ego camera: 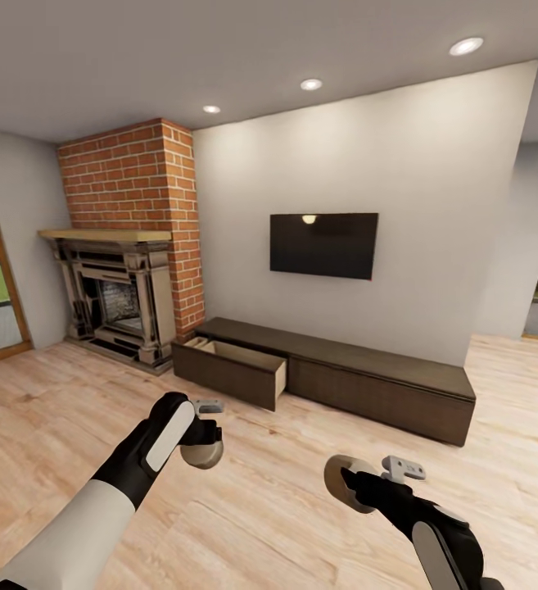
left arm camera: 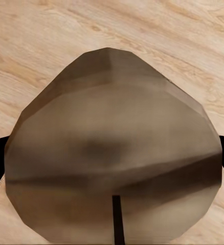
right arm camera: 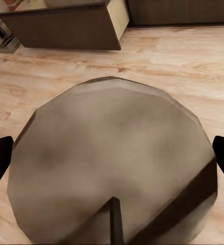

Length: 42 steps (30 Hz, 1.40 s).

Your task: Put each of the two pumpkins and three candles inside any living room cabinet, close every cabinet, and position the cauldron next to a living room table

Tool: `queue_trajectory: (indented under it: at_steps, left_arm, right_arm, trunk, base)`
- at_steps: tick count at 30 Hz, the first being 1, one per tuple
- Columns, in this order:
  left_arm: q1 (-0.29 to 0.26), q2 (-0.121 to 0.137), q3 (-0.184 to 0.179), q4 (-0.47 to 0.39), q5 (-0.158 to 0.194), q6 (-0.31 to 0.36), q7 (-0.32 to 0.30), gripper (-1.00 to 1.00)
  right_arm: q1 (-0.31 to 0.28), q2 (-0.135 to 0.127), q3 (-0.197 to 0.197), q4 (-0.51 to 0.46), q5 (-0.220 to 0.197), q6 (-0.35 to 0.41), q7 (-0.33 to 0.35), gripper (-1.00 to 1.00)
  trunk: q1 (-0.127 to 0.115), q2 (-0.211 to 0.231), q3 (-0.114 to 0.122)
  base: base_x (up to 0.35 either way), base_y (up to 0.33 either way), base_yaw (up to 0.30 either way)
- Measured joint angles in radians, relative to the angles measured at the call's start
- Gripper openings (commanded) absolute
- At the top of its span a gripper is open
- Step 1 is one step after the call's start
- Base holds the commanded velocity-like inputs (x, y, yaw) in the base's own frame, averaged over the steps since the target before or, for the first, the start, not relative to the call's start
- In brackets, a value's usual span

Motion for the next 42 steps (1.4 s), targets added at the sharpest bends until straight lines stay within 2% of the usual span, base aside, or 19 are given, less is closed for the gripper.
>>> queue_trajectory:
  at_steps: [19, 42]
  left_arm:
    - [0.000, -0.001, -0.001, 0.002, 0.002, -0.001, -0.001, -1.00]
    - [0.000, 0.000, -0.002, 0.000, -0.002, 0.000, -0.001, -1.00]
  right_arm:
    - [0.000, 0.000, 0.000, 0.000, 0.001, 0.000, 0.000, -1.00]
    - [0.000, 0.000, 0.001, 0.000, 0.000, 0.000, 0.000, -1.00]
  trunk:
    - [0.000, 0.000, 0.003]
    - [0.000, 0.000, 0.004]
  base:
    - [0.331, 0.140, -0.194]
    - [0.301, 0.192, -0.012]
